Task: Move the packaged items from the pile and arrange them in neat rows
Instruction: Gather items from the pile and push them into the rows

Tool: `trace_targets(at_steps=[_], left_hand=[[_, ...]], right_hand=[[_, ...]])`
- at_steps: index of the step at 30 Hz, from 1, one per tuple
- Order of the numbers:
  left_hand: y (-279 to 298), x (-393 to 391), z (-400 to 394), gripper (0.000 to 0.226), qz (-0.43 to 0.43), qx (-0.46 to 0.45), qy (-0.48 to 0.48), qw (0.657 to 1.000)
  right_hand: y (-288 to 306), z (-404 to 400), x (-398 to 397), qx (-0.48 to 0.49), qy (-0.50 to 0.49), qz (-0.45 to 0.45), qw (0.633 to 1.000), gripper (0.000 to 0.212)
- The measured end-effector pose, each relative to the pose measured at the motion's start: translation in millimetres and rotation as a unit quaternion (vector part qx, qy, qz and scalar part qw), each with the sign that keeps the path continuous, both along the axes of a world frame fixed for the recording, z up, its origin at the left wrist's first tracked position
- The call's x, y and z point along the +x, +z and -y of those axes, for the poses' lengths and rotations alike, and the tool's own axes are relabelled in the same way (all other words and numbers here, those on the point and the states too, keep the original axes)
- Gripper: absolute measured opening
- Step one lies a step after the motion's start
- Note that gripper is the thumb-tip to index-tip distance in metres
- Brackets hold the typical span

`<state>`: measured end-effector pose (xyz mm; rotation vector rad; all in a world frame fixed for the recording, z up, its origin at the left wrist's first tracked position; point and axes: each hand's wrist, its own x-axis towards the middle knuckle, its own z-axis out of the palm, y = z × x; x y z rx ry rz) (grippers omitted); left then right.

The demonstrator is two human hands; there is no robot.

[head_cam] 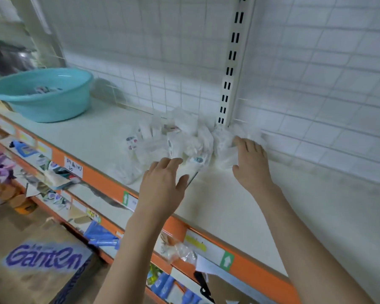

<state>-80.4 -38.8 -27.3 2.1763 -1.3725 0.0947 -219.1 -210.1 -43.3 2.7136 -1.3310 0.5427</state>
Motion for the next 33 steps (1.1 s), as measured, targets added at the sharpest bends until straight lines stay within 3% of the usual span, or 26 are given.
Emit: trace_targets(at_steps=[5,12,16,20,23,26,29,33], left_hand=[[-4,16,23,0.042,-0.004,-0.043,-0.048,0.998],[5,-12,79,0.047,-0.012,-0.057,-0.169,0.984],[16,-41,134,0.066,0.049,-0.022,-0.265,0.963],[17,-59,186,0.08,0.182,0.055,-0.292,0.937],[14,-67,207,0.069,0.244,0.114,-0.288,0.919],[14,-73,209,0.053,0.268,0.1,-0.271,0.919],[19,-89,200,0.039,0.247,0.085,-0.257,0.931],[29,-143,176,0.042,0.178,0.073,-0.266,0.945]], right_hand=[[-10,-3,2,-0.089,-0.049,0.0,0.995,0.036],[-12,-31,-48,-0.068,-0.044,0.076,0.994,0.033],[-9,-44,-93,-0.045,-0.109,0.086,0.989,0.035],[-7,-53,-129,-0.026,-0.168,0.086,0.982,0.033],[-9,-57,-150,-0.027,-0.191,0.093,0.977,0.031],[-11,-58,-170,-0.024,-0.202,0.116,0.972,0.029],[-8,-59,-191,-0.015,-0.202,0.145,0.968,0.025],[-2,-62,-236,-0.028,-0.195,0.17,0.965,0.024]])
